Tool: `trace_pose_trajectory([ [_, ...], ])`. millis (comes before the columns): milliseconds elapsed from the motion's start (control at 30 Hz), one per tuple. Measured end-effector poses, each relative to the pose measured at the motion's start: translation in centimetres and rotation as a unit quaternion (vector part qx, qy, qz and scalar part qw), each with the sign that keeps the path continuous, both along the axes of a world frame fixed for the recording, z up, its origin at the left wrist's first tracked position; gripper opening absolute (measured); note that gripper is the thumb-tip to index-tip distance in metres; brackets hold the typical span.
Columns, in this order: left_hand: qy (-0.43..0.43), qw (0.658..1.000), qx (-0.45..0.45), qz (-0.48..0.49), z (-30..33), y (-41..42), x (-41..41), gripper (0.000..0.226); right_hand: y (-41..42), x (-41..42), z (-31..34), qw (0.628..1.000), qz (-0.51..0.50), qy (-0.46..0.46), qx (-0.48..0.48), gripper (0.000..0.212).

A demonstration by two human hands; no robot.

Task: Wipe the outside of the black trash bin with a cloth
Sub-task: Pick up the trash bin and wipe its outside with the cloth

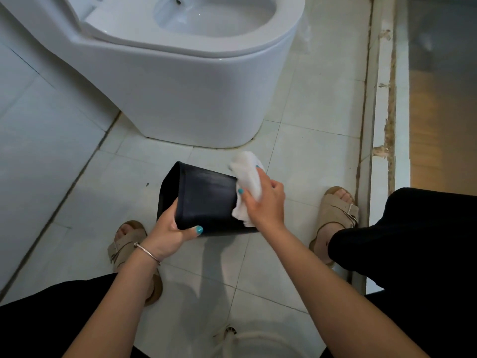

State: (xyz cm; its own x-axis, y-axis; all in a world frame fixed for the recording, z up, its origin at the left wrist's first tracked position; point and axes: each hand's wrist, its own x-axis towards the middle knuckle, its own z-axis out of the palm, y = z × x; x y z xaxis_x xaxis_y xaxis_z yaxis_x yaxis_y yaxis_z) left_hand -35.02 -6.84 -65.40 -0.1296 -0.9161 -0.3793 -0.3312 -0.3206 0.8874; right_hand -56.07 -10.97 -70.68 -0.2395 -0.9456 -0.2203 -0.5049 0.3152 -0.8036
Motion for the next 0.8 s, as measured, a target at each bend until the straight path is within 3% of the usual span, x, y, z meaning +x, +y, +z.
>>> trace_pose_trajectory([
  [100,-0.015,0.999,-0.004,-0.034,0.1,-0.5,-0.8,0.067,-0.3,-1.7,-0.7,0.996,-0.063,-0.028,0.053,0.064],
  [200,-0.018,0.999,-0.017,-0.046,0.3,-0.7,-1.2,0.067,-0.4,-1.1,-0.2,0.997,-0.048,0.001,0.065,0.061],
  [433,0.001,0.994,-0.033,-0.100,0.9,-0.6,-2.6,0.072,-1.0,2.7,4.4,0.997,0.059,-0.001,-0.043,0.062],
  [567,0.003,0.995,-0.034,-0.093,1.0,-0.2,-2.3,0.073,-1.1,2.6,4.0,0.995,0.085,-0.032,-0.048,0.062],
  [800,-0.063,0.993,-0.029,-0.099,1.0,-0.2,-1.5,0.073,-0.1,-2.3,-0.3,0.998,-0.001,-0.012,0.054,0.057],
])
